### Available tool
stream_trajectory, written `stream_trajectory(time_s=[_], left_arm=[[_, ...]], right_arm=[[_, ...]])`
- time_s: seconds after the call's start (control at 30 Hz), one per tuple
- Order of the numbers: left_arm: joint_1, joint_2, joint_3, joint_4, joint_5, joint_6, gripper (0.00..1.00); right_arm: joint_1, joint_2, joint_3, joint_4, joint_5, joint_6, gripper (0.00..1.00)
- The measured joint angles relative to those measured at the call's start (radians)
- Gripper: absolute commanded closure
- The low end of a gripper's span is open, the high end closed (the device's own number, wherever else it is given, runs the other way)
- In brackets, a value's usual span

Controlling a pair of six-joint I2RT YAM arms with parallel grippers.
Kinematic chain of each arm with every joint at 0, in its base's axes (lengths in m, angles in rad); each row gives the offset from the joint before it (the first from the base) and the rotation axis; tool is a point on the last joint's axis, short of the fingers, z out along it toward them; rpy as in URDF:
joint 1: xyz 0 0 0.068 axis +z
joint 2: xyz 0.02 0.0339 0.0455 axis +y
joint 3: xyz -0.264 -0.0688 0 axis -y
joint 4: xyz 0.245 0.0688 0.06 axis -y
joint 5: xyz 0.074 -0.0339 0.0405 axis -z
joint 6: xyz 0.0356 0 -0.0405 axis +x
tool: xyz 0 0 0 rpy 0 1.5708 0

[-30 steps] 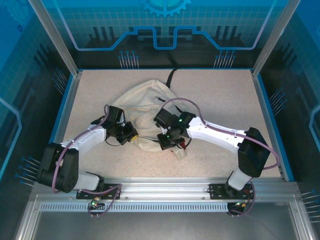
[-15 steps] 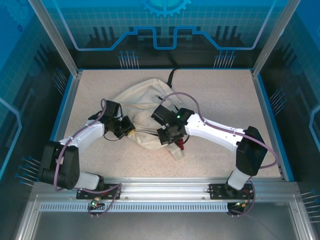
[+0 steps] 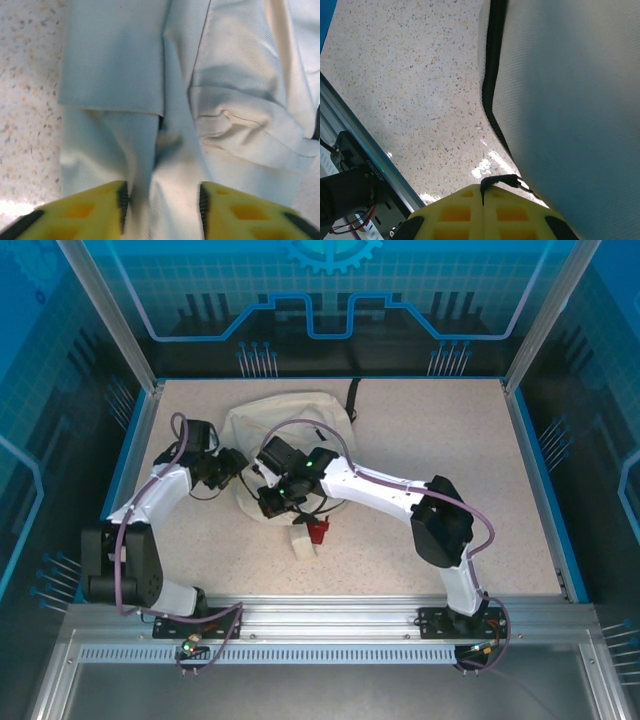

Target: Pack the student bag

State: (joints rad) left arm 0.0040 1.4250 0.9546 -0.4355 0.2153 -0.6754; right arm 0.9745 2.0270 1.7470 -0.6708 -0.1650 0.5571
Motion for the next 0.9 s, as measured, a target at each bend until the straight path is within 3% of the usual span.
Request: stream_trajectory(time_s=[0.3, 0.67, 0.77, 0.9], left_arm=[[-0.001, -0.189, -0.124, -0.043, 0.132, -0.091, 0.37], [-0.066, -0.24, -0.279, 0.006, 0.242, -0.292, 0.37], [-0.071, -0.207, -0.284, 0.07, 0.269, -0.331, 0.42], [-0.079, -0.169, -0.283, 0.127, 0.28, -0.361, 0.63]], right_arm=[[-0.014, -0.031, -0.09, 0.059, -0.005, 0.039, 1.0], [-0.015, -0.048, -0.105, 0.078, -0.039, 0.056, 1.0], [-0.014, -0.048, -0.105, 0.078, -0.046, 0.056, 1.0], [-0.012, -0.048, -0.105, 0.066, -0.043, 0.056, 1.0]])
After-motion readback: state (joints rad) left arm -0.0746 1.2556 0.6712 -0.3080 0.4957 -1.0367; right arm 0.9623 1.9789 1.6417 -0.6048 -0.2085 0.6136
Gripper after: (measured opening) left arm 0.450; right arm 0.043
